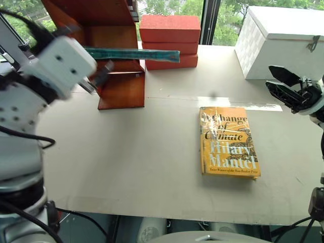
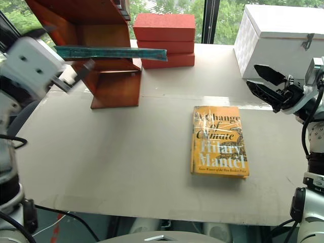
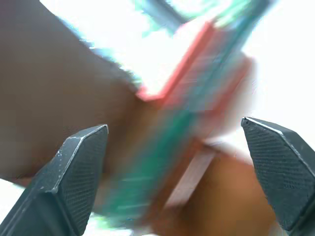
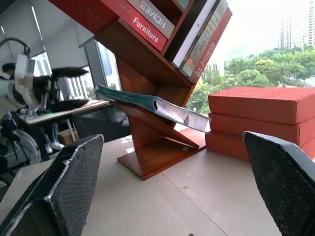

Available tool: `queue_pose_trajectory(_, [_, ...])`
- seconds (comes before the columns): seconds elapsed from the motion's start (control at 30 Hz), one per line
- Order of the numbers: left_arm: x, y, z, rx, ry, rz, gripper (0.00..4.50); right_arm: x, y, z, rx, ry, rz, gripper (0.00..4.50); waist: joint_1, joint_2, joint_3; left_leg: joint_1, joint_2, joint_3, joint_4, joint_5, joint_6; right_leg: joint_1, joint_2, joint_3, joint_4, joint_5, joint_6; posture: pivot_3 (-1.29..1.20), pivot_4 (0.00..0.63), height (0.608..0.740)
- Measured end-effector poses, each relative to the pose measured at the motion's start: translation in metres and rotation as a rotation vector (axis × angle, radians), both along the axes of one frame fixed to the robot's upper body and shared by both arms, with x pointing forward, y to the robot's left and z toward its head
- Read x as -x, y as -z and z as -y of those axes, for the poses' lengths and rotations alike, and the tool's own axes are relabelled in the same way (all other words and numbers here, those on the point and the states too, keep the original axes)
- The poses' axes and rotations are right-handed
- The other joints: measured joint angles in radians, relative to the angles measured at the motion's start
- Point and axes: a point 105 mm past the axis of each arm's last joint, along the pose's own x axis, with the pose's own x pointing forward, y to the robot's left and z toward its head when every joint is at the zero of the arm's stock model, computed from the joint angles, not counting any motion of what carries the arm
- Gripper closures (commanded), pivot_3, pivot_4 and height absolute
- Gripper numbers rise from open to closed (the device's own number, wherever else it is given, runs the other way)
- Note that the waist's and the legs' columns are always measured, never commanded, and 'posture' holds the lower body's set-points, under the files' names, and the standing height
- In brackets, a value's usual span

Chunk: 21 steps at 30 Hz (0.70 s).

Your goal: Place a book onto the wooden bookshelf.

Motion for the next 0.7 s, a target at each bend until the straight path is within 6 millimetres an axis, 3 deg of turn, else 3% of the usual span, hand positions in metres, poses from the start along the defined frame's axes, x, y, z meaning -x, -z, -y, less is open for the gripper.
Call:
queue_pose_trajectory(0.07, [0.003, 0.008, 0.008, 0.066, 0.055, -0.045, 0.54, 0.001, 0.001, 0.003, 0.0, 0.011, -0.005, 0.0, 0.0, -0.002, 0.001, 0.0, 0.0, -0.001, 0.0, 0.0, 0.0, 0.0, 0.0, -0.001, 0.0, 0.0, 0.0, 0.0, 0.15, 0.718])
queue_pose_trajectory(0.17, [-0.001, 0.019, 0.019, 0.384, 0.059, -0.033, 1.47, 0.003, -0.001, 0.005, 0.008, 0.031, 0.002, 0.0, 0.003, 0.004, -0.003, 0.003, -0.001, 0.0, 0.0, 0.0, 0.0, 0.004, -0.001, 0.0, -0.001, 0.001, -0.001, 0.0, 0.15, 0.718])
queue_pose_trajectory(0.23, [-0.016, 0.042, 0.027, 0.456, 0.039, -0.098, 2.41, 0.004, -0.003, 0.004, 0.016, 0.03, 0.011, 0.0, 0.01, 0.002, -0.001, 0.002, -0.001, -0.002, 0.001, 0.0, 0.0, 0.003, 0.0, -0.001, -0.001, 0.001, -0.002, 0.0, 0.15, 0.718])
queue_pose_trajectory(0.3, [-0.031, 0.052, 0.037, 0.495, 0.038, -0.091, 3.37, 0.005, -0.003, 0.003, 0.02, 0.033, 0.013, 0.0, 0.016, 0.002, -0.001, 0.002, 0.0, -0.002, 0.001, 0.0, 0.0, 0.003, 0.001, -0.002, 0.0, 0.002, -0.003, 0.0, 0.15, 0.718])
queue_pose_trajectory(0.4, [-0.056, 0.067, 0.07, 0.549, 0.12, -0.102, 4.49, 0.006, -0.003, 0.002, 0.025, 0.039, 0.013, 0.0, 0.026, 0.003, -0.002, 0.002, -0.001, -0.002, 0.003, 0.001, 0.0, 0.004, 0.001, -0.002, -0.001, 0.003, -0.004, 0.0, 0.15, 0.718])
queue_pose_trajectory(0.47, [-0.072, 0.084, 0.102, 0.545, 0.188, -0.125, 4.49, 0.007, -0.005, 0.0, 0.027, 0.033, 0.02, 0.0, 0.025, 0.003, -0.002, 0.0, -0.001, -0.001, 0.004, 0.001, 0.001, 0.004, 0.0, -0.002, -0.002, 0.004, -0.002, 0.0, 0.15, 0.718])
queue_pose_trajectory(0.53, [-0.089, 0.091, 0.116, 0.529, 0.181, -0.104, 4.49, 0.008, -0.005, 0.0, 0.026, 0.032, 0.02, 0.0, 0.023, 0.003, -0.002, 0.0, -0.002, -0.001, 0.004, 0.0, 0.001, 0.003, 0.0, -0.002, -0.002, 0.004, -0.001, 0.0, 0.15, 0.718])
queue_pose_trajectory(0.7, [-0.129, 0.074, 0.133, 0.496, 0.081, 0.032, 4.49, 0.008, -0.008, 0.0, 0.023, 0.039, 0.018, 0.0, 0.018, 0.002, -0.002, -0.001, -0.001, -0.002, 0.003, 0.0, 0.001, 0.002, 0.0, -0.003, -0.003, 0.004, -0.001, 0.0, 0.15, 0.718])
